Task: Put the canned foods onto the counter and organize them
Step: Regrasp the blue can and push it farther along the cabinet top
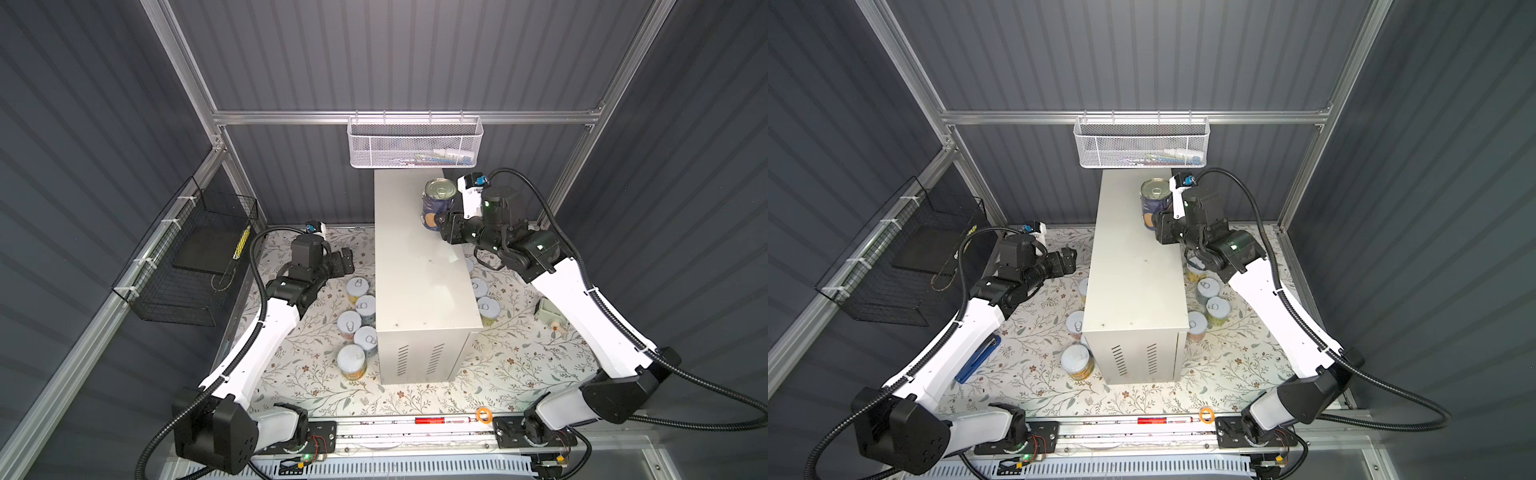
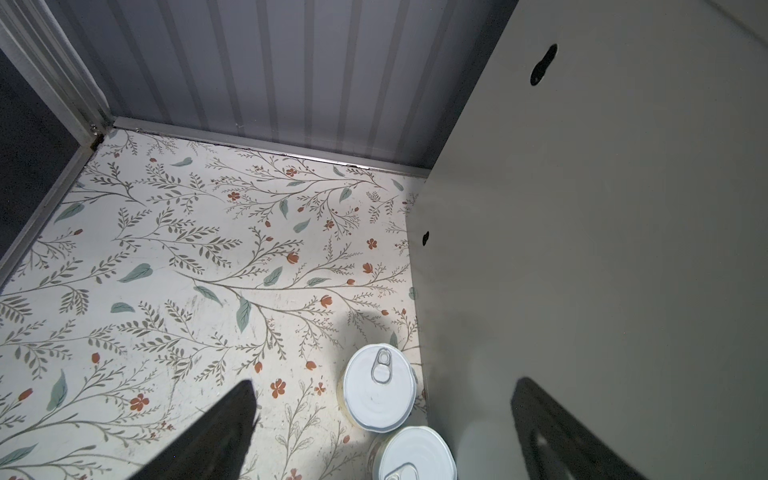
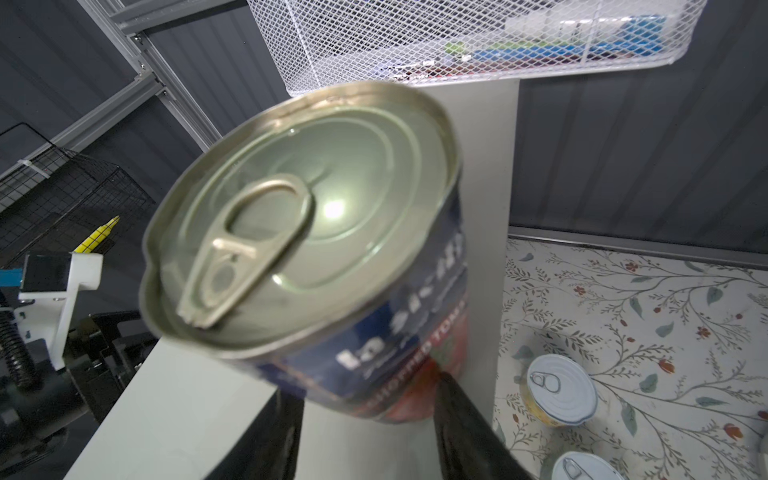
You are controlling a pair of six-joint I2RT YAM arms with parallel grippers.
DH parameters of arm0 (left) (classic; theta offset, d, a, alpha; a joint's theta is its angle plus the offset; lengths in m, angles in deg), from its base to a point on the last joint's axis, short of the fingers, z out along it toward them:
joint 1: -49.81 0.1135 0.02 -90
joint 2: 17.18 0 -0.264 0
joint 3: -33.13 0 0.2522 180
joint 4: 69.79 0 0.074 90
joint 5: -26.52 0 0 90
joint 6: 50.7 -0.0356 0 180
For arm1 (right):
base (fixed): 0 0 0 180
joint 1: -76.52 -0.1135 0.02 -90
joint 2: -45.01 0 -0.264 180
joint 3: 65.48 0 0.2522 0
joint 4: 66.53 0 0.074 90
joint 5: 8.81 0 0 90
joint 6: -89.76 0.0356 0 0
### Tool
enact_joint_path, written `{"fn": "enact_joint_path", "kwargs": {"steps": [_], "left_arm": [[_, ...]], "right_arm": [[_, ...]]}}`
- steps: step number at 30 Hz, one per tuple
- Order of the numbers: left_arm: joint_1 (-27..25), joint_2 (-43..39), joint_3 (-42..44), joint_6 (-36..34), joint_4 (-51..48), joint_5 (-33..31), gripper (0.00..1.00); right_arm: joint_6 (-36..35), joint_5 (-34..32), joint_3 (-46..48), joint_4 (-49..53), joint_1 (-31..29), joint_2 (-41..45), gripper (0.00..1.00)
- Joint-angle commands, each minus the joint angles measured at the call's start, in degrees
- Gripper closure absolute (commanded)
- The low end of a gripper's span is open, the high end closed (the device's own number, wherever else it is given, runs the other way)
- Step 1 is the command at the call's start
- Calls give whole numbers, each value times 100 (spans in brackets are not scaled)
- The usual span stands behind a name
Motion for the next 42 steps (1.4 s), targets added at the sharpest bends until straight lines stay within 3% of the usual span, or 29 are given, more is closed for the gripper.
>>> {"fn": "enact_joint_path", "kwargs": {"steps": [1,11,42], "left_arm": [[38,133,-31,-43,111,41,3],[38,225,-20,-64,52,67,3],[152,570,-183,-223,-150,-116,4]], "right_arm": [[16,-34,84,-696,140,-93,45],[-67,-171,230,-1995,315,-604,54],[324,-152,-1799,-2057,831,-2714,55]]}}
